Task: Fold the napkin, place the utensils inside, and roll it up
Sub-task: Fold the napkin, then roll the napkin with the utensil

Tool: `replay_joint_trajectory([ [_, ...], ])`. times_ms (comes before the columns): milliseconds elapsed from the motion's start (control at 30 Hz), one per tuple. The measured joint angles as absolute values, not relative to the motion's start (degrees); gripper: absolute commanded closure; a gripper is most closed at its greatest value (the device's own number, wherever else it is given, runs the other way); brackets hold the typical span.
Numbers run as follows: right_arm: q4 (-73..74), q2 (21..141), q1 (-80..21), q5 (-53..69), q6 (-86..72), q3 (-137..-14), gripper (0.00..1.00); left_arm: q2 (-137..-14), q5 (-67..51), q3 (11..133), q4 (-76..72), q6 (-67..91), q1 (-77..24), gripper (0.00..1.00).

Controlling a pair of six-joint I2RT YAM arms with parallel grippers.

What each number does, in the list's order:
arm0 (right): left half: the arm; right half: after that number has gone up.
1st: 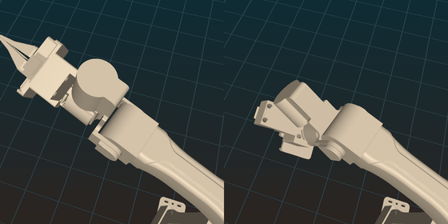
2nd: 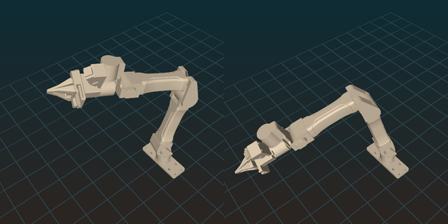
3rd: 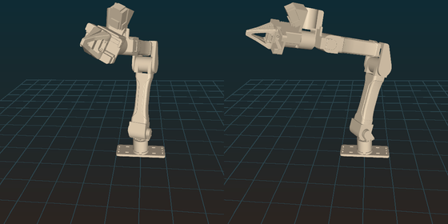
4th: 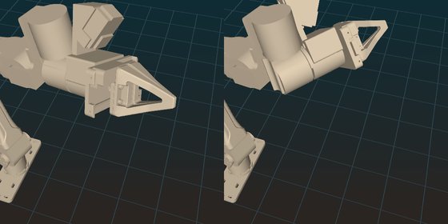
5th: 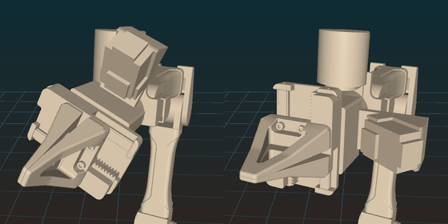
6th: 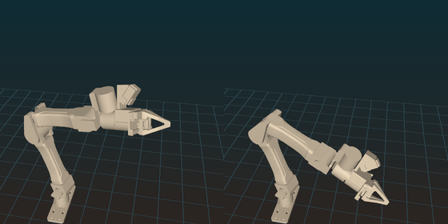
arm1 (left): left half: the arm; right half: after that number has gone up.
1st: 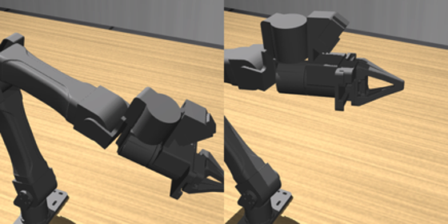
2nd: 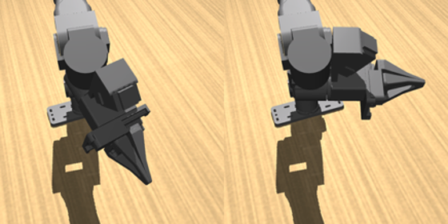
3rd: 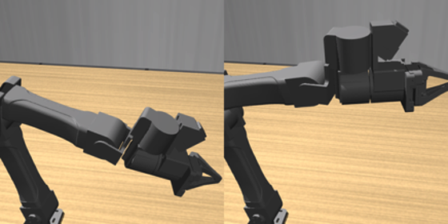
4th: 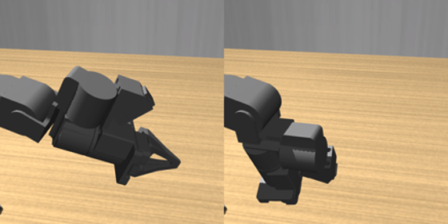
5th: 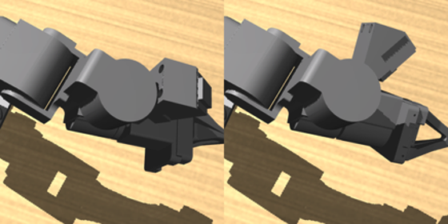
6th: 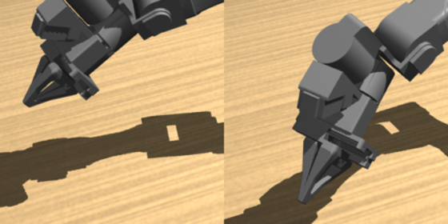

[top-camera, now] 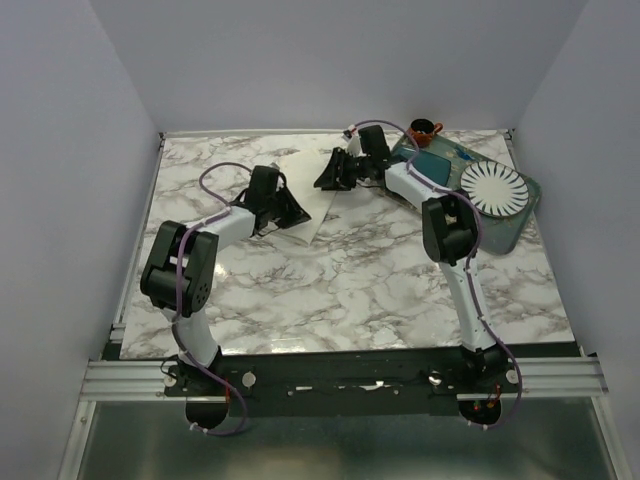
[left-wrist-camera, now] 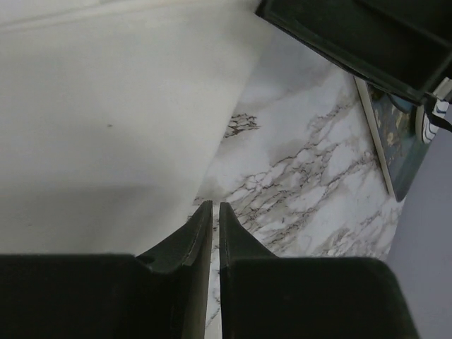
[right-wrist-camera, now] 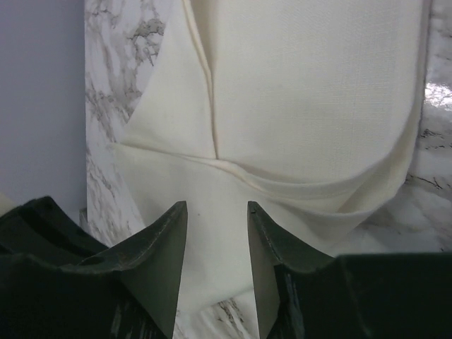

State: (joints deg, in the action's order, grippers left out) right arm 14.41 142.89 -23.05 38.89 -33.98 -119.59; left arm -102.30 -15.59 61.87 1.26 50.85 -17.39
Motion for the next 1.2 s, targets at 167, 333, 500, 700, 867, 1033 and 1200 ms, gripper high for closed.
replay_joint_trajectory([
  [167,12.49,145.36,-22.72,38.92,-37.69,-118.65,0.53,-105.58,-16.73,62.13,-1.34,52.16,-20.05,0.85],
  [333,10.26,147.13,-21.89,39.07,-40.82,-118.76,0.52,-106.96,-16.08,61.28,-1.39,52.05,-19.05,0.85],
  [500,8.78,148.07,-20.51,39.16,-45.12,-118.76,0.5,-107.37,-15.64,60.49,-0.99,51.62,-18.76,0.85],
  [700,7.92,149.05,-18.57,39.33,-48.42,-120.09,0.44,-107.37,-15.09,60.1,-0.71,50.41,-18.76,0.84],
  [867,9.3,150.85,-17.8,39.99,-46.13,-126.02,0.28,-106.61,-14.59,61.69,3.03,49.01,-18.41,0.59],
  [1033,14.94,146.82,-17.91,38.17,-37.41,-126.65,0.09,-100.49,-14.55,65.23,7.51,48.38,-15.94,0.48],
  [1200,21.89,134.72,-21.63,32.05,-25.28,-120.75,0.0,-89.34,-14.02,64.18,7.75,49.67,-10.76,0.48],
])
